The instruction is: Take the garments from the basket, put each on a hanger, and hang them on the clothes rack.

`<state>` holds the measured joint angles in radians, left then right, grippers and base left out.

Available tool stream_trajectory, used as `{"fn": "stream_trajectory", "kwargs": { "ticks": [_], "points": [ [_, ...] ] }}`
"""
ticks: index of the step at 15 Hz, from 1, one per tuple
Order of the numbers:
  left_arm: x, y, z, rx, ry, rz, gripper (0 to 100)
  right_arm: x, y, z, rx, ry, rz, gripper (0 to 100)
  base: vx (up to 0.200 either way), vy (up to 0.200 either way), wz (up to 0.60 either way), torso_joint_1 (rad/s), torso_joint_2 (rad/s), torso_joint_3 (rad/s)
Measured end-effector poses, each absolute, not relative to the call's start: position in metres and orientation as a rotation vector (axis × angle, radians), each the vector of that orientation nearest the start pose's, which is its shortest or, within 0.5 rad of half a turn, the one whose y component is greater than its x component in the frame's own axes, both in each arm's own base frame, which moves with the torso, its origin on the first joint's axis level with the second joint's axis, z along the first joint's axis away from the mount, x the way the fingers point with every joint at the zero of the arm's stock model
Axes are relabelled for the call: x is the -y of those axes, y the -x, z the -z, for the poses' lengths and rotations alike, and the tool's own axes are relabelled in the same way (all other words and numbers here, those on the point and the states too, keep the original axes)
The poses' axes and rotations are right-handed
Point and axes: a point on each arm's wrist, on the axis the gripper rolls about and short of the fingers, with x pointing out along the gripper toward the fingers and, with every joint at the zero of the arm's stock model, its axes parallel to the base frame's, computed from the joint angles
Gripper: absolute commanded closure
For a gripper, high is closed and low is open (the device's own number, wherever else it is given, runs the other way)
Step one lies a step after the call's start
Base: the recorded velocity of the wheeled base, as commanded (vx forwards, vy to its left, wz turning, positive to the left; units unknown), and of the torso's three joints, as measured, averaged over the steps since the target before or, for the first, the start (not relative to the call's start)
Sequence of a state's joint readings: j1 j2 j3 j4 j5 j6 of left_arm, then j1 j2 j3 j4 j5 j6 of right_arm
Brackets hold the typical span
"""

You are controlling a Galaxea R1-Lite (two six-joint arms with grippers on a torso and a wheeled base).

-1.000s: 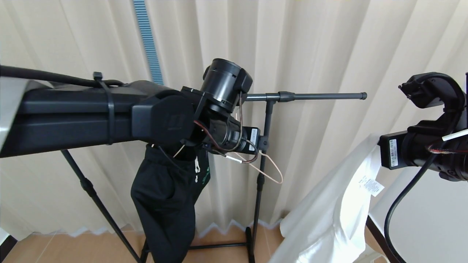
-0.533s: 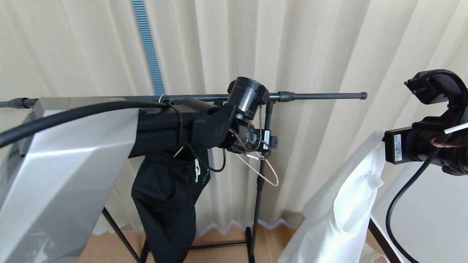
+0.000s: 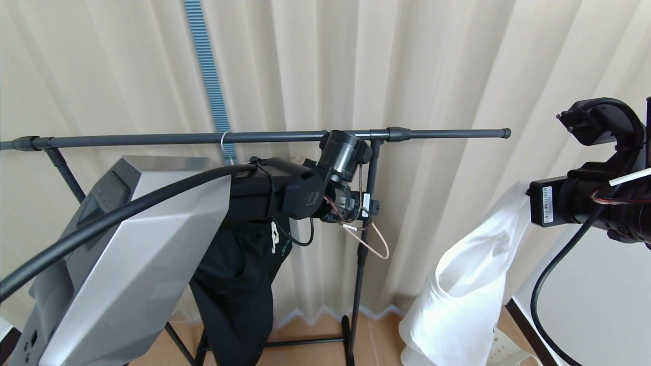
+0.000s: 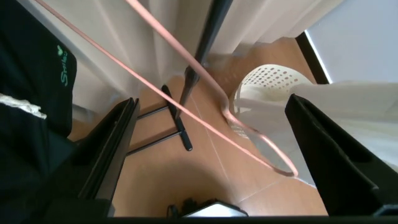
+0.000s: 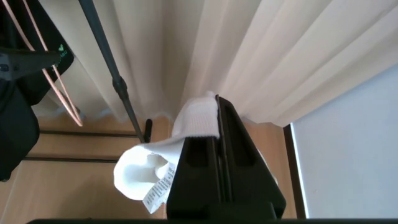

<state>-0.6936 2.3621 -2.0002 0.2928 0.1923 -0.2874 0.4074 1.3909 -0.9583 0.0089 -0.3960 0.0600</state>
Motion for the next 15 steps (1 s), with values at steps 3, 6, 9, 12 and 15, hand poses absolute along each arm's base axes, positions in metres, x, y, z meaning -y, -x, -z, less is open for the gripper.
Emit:
{"fn": "stream_trajectory", "kwargs": {
  "ticks": [3, 6, 9, 12, 15],
  "points": [
    [0.3061, -0.3781, -0.1523, -0.665, -0.013, 0.386, 0, -0.0823, -0.2127, -0.2468, -0.408, 0.114, 0.001, 100, 0.000, 0.000, 0.00, 0.000, 0.00, 0.000],
    [0.3036, -0.3796, -0.1500, -0.668, -0.028, 0.351, 0, -0.0824, -0.2127, -0.2468, -0.408, 0.114, 0.001, 100, 0.000, 0.000, 0.00, 0.000, 0.00, 0.000],
    [0.3010, -0.3811, -0.1492, -0.668, -0.035, 0.323, 0, -0.0823, -0.2125, -0.2474, -0.406, 0.113, 0.000, 100, 0.000, 0.000, 0.00, 0.000, 0.00, 0.000],
    [0.3019, -0.3809, -0.1514, -0.659, -0.016, 0.329, 0, -0.0820, -0.2119, -0.2480, -0.404, 0.112, 0.001, 100, 0.000, 0.000, 0.00, 0.000, 0.00, 0.000],
    [0.3028, -0.3820, -0.1518, -0.647, -0.003, 0.332, 0, -0.0819, -0.2117, -0.2484, -0.403, 0.112, 0.000, 100, 0.000, 0.000, 0.00, 0.000, 0.00, 0.000]
  ]
}}
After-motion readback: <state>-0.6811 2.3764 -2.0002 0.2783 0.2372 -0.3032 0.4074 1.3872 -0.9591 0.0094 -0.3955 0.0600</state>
